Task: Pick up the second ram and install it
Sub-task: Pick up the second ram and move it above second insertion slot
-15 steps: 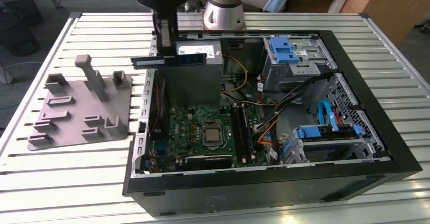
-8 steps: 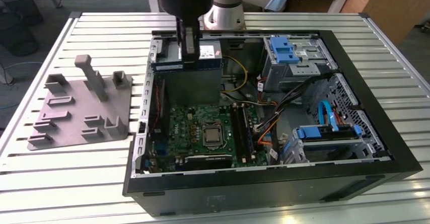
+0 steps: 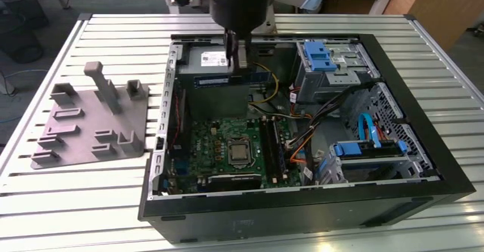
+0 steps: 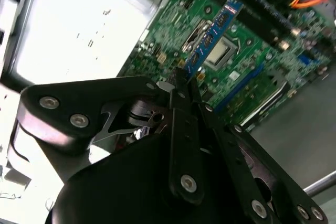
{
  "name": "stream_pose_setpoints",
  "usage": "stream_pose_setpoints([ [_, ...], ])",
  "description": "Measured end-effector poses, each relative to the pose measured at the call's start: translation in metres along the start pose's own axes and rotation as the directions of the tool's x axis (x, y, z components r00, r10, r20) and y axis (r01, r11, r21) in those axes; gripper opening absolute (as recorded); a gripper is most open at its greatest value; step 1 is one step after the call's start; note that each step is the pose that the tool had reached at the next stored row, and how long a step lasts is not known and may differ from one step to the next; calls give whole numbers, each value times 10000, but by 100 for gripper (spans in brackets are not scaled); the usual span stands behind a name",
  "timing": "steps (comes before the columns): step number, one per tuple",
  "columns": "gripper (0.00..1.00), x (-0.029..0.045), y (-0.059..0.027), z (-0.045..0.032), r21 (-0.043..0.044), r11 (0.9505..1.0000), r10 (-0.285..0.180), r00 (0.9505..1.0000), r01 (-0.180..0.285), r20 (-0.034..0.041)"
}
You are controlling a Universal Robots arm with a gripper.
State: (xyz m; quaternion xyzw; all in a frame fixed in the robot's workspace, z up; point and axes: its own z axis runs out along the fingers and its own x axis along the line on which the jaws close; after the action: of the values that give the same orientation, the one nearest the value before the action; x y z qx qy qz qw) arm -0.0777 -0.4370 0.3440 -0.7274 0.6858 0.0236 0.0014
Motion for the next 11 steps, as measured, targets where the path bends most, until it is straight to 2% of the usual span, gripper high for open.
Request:
stream_pose_setpoints([
  [4, 14, 11, -107, 67, -1, 10000, 10, 10000, -10, -3],
  [7, 14, 25, -117, 120, 5, 10000, 88, 10000, -88, -1],
  [11, 14, 38, -119, 194, 54, 9988, 492, 9988, -492, 12],
])
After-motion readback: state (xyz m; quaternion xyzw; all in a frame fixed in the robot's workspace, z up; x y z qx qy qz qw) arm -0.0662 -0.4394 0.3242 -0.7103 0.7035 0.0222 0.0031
